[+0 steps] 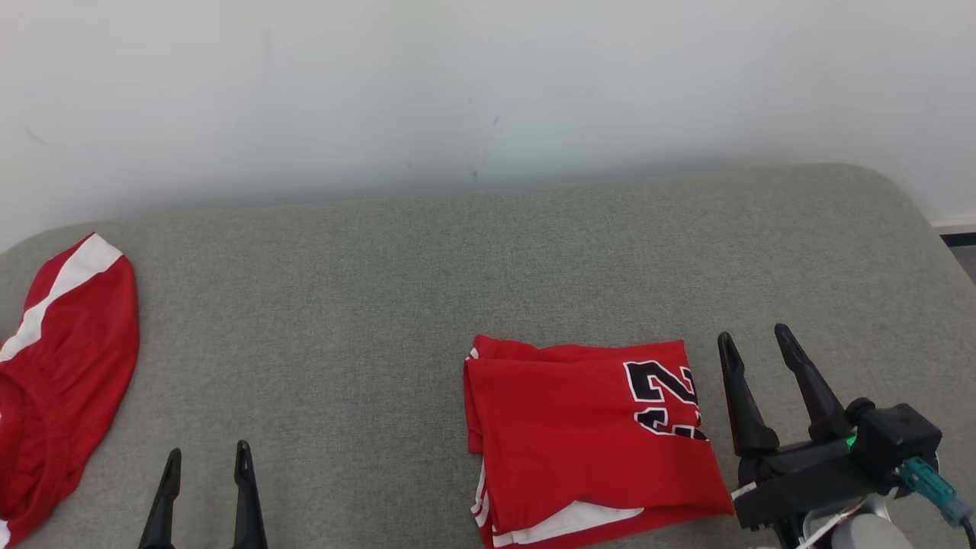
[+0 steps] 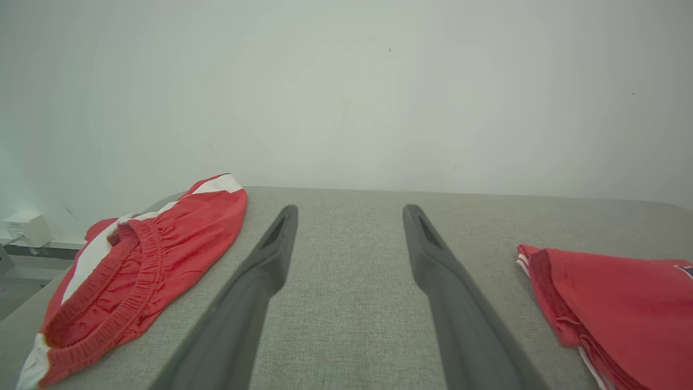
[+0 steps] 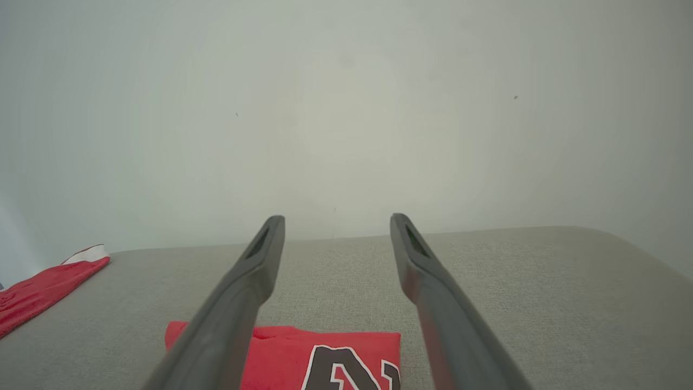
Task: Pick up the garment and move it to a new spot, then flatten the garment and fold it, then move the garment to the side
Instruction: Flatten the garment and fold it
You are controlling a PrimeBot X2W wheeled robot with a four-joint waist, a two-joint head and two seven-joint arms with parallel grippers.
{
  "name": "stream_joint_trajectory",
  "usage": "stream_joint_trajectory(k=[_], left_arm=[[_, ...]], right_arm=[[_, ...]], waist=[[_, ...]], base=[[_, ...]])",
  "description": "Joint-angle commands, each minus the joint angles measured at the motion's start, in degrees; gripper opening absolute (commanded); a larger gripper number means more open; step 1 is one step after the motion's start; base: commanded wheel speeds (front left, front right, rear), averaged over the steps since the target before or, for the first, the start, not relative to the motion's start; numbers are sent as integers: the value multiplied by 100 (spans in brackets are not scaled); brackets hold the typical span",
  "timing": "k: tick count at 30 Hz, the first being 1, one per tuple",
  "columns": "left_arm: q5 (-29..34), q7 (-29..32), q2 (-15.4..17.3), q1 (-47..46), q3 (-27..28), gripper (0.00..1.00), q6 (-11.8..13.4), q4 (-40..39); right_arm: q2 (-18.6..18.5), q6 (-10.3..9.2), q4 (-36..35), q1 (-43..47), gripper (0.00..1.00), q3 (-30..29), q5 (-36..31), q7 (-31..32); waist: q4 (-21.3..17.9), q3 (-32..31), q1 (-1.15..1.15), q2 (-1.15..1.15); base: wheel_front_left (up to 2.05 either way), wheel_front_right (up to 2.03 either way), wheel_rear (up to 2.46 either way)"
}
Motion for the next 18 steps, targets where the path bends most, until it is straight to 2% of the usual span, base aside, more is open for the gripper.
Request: stream_joint_trajectory(k=[1, 8, 18], left_arm=[[22, -18, -2, 35, 22, 100, 15, -32], [105, -18, -1, 66, 40, 100, -8, -4], [174, -18, 0, 215, 104, 100, -95, 5]], right_arm=[[-12, -14, -133, 235, 100, -100, -99, -1], [177, -14, -548, 868, 100, -491, -323, -2], [288, -14, -686, 1320, 100, -750, -446, -2]], waist=[[-81, -8, 0, 0], [-128, -19, 0, 0], [-44, -98, 0, 0]], base=[[0, 0, 0], [0, 0, 0], [0, 0, 0]])
